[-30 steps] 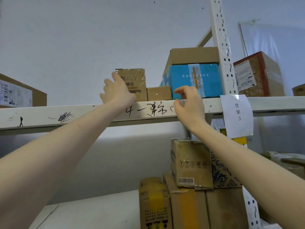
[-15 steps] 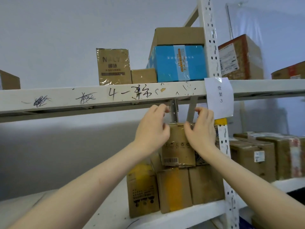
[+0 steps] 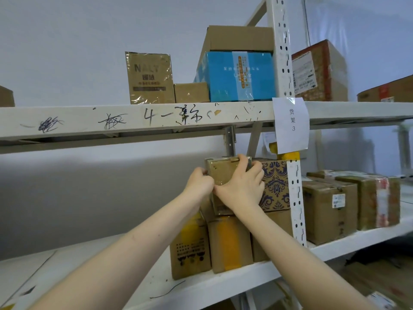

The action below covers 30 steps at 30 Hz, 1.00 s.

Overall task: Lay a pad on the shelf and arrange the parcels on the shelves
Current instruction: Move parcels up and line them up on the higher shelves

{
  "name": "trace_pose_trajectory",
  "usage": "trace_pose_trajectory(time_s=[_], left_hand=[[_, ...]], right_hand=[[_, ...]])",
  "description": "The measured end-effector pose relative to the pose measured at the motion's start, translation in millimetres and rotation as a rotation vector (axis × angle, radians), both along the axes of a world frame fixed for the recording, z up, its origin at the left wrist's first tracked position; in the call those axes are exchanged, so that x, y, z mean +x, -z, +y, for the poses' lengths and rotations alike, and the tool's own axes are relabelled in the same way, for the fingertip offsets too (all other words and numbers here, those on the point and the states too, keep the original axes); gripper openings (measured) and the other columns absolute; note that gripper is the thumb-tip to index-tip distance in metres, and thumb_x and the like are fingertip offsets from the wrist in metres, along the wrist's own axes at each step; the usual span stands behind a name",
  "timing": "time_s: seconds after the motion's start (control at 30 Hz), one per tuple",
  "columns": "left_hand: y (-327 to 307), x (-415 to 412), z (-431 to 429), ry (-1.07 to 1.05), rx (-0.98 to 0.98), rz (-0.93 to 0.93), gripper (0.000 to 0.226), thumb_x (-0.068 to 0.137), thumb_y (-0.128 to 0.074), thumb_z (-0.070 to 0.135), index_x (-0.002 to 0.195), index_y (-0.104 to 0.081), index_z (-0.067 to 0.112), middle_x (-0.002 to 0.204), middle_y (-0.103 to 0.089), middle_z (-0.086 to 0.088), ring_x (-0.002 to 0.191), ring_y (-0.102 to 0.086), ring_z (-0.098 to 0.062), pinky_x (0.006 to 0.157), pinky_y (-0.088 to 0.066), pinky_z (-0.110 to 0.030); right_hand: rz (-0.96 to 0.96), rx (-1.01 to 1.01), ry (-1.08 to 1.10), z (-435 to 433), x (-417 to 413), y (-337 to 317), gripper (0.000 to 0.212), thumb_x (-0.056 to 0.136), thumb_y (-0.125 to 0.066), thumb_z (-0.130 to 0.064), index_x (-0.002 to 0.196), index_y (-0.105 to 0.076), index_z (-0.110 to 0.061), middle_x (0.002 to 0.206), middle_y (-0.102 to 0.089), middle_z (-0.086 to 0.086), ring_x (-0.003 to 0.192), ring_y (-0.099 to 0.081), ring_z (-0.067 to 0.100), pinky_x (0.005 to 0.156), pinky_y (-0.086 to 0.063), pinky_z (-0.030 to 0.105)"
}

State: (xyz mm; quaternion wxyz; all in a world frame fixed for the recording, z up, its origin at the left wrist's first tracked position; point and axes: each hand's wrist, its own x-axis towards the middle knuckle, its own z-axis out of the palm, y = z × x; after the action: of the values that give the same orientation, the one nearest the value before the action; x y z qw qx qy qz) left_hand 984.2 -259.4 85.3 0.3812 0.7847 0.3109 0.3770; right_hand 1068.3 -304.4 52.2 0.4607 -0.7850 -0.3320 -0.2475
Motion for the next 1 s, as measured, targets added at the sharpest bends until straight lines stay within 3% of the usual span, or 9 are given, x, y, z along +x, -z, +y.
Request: trace_pose_trajectory(time_s=[0.17,0.27,0.4,0.57,0.7,0.77,0.87,1.0], left_hand=[[4,-14,3,0.006,0.008,-0.029,0.057,0.082,-0.039,-0.011,0.135,-0.045,0.010,0.123,-0.050,-0.003,0.112,-0.047,-0.021,0.087,-0.044,-0.032],[1,-23,5,0.023,0.052,-0.048,0.049,0.081,-0.044,-0.008,0.125,-0.050,0.010,0.125,-0.055,-0.009,0.115,-0.051,-0.023,0.095,-0.049,-0.039],[-11,-33,-4,-0.022,0.258,-0.078,0.035,0.080,-0.050,-0.002,0.111,-0.045,0.012,0.111,-0.054,-0.005,0.100,-0.052,-0.020,0.076,-0.048,-0.032],[-27,-46,-21,-0.037,0.475,-0.186,0.032,0.079,-0.054,0.000,0.106,-0.045,0.014,0.104,-0.055,-0.004,0.095,-0.054,-0.019,0.072,-0.048,-0.030],[-45,-53,-32,-0.074,0.613,-0.219,0.034,0.078,-0.061,0.008,0.107,-0.047,0.019,0.097,-0.053,-0.001,0.091,-0.053,-0.016,0.067,-0.044,-0.024],[-55,-55,-37,-0.058,0.626,-0.164,0.042,0.077,-0.066,0.014,0.114,-0.047,0.019,0.106,-0.052,0.000,0.099,-0.051,-0.015,0.072,-0.040,-0.024],[-72,-60,-44,0.098,0.532,0.076,0.069,0.076,-0.074,0.029,0.135,-0.040,0.023,0.131,-0.045,-0.001,0.119,-0.043,-0.014,0.086,-0.036,-0.028],[-84,-72,-48,0.305,0.285,0.446,0.114,0.054,-0.076,0.057,0.147,-0.014,0.040,0.147,-0.034,-0.001,0.124,-0.049,-0.020,0.103,-0.041,-0.041]], right_hand=[[-0.031,0.022,0.044,7,-7,3,0.111,0.056,-0.076,-0.064,0.141,-0.017,-0.023,0.144,-0.019,0.016,0.134,-0.023,0.034,0.105,-0.034,0.044],[-0.042,0.084,0.012,3,-9,0,0.108,0.052,-0.075,-0.065,0.136,-0.020,-0.027,0.142,-0.022,0.014,0.131,-0.026,0.032,0.103,-0.035,0.045],[-0.124,0.217,-0.116,-10,-13,-10,0.101,0.054,-0.074,-0.062,0.136,-0.025,-0.030,0.139,-0.024,0.009,0.131,-0.026,0.029,0.106,-0.031,0.045],[-0.153,0.296,-0.298,-42,-9,-36,0.115,0.045,-0.071,-0.056,0.143,-0.015,-0.035,0.140,-0.026,0.003,0.132,-0.027,0.021,0.108,-0.032,0.042],[-0.103,0.317,-0.524,-69,4,-52,0.112,0.048,-0.073,-0.045,0.144,-0.015,-0.037,0.143,-0.029,-0.002,0.129,-0.032,0.016,0.105,-0.038,0.046],[-0.068,0.306,-0.681,-80,13,-55,0.108,0.052,-0.075,-0.037,0.144,-0.018,-0.038,0.142,-0.030,-0.003,0.128,-0.034,0.016,0.103,-0.042,0.041],[0.033,0.250,-0.906,-95,22,-57,0.107,0.054,-0.076,-0.029,0.143,-0.018,-0.042,0.137,-0.035,0.000,0.123,-0.041,0.015,0.085,-0.044,0.021],[0.213,0.168,-1.236,-103,30,-59,0.111,0.047,-0.073,-0.032,0.145,-0.021,-0.038,0.132,-0.046,0.007,0.116,-0.055,0.025,0.086,-0.053,0.035]])
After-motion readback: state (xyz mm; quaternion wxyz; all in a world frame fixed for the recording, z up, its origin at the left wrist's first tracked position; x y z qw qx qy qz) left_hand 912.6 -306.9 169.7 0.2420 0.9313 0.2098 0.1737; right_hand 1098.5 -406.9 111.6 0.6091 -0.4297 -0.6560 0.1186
